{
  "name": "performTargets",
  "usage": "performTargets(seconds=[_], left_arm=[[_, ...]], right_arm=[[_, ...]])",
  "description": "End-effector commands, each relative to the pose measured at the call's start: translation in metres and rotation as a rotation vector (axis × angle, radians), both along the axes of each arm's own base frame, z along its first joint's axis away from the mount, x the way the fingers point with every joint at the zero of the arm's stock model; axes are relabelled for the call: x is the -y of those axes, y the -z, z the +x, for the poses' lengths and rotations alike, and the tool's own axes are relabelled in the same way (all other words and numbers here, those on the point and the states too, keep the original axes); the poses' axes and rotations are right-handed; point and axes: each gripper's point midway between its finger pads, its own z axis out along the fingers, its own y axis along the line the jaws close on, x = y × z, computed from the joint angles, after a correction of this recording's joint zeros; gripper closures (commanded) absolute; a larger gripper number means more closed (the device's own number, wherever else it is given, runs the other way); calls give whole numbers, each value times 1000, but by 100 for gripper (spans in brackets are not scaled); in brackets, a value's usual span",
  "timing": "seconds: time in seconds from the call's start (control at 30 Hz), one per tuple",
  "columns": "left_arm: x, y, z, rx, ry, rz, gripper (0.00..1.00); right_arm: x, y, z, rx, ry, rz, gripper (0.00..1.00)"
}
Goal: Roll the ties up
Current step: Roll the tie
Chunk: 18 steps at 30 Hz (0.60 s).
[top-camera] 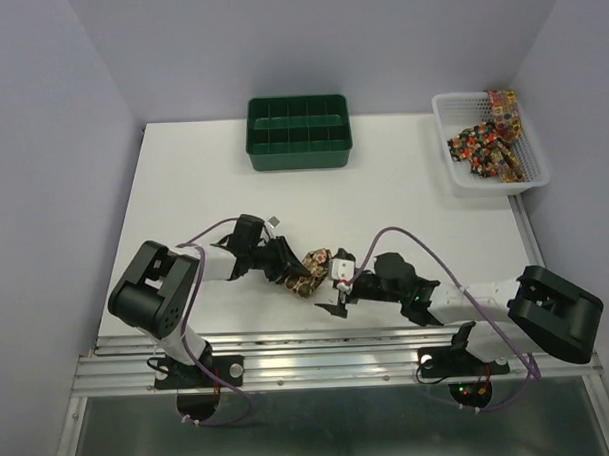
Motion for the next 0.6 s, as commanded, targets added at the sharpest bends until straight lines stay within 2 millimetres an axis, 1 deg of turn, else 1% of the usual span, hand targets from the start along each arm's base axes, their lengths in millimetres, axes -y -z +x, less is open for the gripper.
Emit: performTargets(seconds=[0.0, 0.1, 0.17, 0.2, 0.23, 0.27, 0.3, 0.37, 0.4, 0.43, 0.47, 0.5, 0.57], left_arm=[[-18, 16, -27, -202, -15, 57, 100], [-20, 17, -31, -233, -19, 60, 100], [-20, 15, -32, -245, -21, 58, 100], [-19, 14, -31, -245, -24, 58, 100], [-20, 13, -31, -244, -28, 60, 100], [-21, 12, -31, -244, -31, 64, 100], [-22, 12, -31, -244, -36, 75, 100], [-24, 11, -33, -250, -38, 81, 100], [-24, 11, -33, -251, -39, 85, 100], [-25, 12, -33, -248, -40, 88, 100], [-25, 12, -34, -252, -43, 92, 100], [-26, 13, -34, -256, -45, 93, 100], [-26, 13, -34, -258, -44, 96, 100]], right_arm=[[-12, 12, -28, 188, -161, -120, 0], [-19, 19, -33, 256, -161, -161, 0], [-22, 25, -28, 302, -152, -202, 0], [-28, 32, -27, 309, -139, -230, 0], [-33, 27, -24, 330, -122, -211, 0], [-37, 30, -25, 346, -122, -217, 0], [-41, 35, -19, 364, -94, -239, 0], [-47, 35, -14, 395, -70, -241, 0], [-47, 34, -8, 398, -39, -236, 0], [-51, 28, -7, 411, -26, -197, 0], [-52, 32, -7, 407, -26, -192, 0], [-49, 30, -4, 420, 8, -170, 0], [-49, 27, -6, 431, 16, -156, 0]])
